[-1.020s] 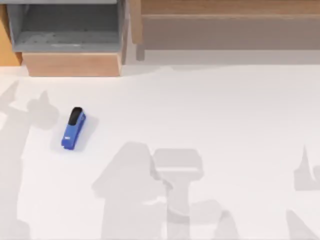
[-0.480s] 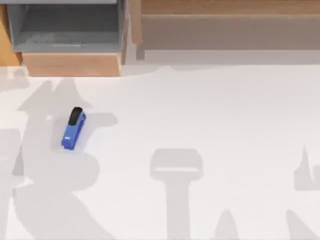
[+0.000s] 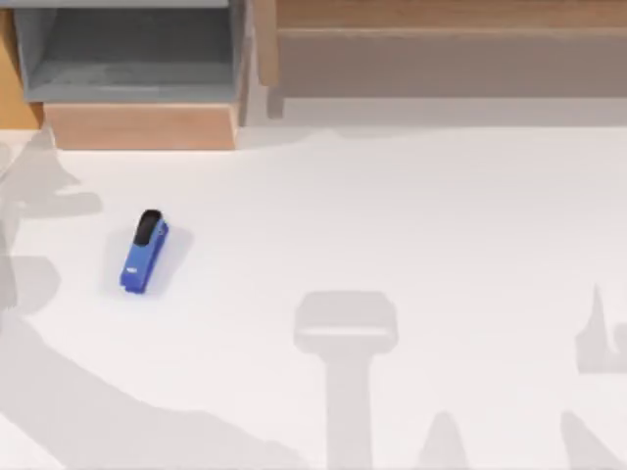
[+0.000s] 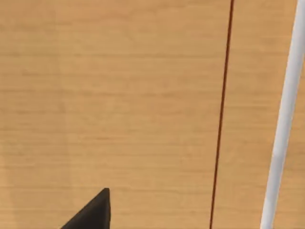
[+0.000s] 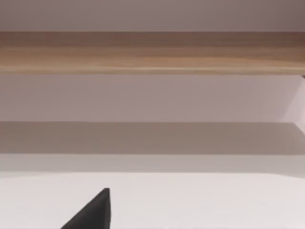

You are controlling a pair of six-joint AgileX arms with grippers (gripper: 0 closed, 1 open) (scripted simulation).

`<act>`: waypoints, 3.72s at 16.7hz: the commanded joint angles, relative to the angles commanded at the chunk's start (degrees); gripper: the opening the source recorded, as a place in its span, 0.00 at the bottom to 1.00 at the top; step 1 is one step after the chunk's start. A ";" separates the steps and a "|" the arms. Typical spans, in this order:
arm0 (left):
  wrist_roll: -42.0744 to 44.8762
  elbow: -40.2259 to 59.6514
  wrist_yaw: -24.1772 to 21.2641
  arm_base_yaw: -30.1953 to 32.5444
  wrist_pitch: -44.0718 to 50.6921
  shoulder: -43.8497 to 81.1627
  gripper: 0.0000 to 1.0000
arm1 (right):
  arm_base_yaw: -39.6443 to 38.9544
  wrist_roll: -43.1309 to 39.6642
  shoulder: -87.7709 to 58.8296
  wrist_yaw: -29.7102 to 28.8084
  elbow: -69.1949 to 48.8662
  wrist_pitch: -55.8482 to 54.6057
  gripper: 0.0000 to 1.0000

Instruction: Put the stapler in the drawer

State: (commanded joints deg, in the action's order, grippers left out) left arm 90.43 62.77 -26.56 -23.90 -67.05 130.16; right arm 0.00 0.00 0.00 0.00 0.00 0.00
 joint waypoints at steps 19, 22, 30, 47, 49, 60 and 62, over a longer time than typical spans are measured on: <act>0.31 6.81 1.33 1.35 3.19 3.59 0.85 | 0.00 0.00 0.00 0.00 0.00 0.00 1.00; 0.31 6.81 1.33 1.35 3.19 3.59 0.62 | 0.00 0.00 0.00 0.00 0.00 0.00 1.00; 0.31 6.81 1.33 1.35 3.19 3.59 0.02 | 0.00 0.00 0.00 0.00 0.00 0.00 1.00; 0.11 -4.37 -1.44 -1.65 -2.15 -0.97 0.00 | 0.00 0.00 0.00 0.00 0.00 0.00 1.00; 0.17 -7.56 -2.25 -2.48 -3.88 -2.44 0.00 | 0.00 0.00 0.00 0.00 0.00 0.00 1.00; 0.33 -16.10 -5.18 -5.53 -8.42 -5.96 0.00 | 0.00 0.00 0.00 0.00 0.00 0.00 1.00; 0.39 -19.73 -6.59 -6.90 -10.40 -7.50 0.00 | 0.00 0.00 0.00 0.00 0.00 0.00 1.00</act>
State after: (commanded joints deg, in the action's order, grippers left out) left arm 90.82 43.04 -33.15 -30.80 -77.45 122.66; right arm 0.00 0.00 0.00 0.00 0.00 0.00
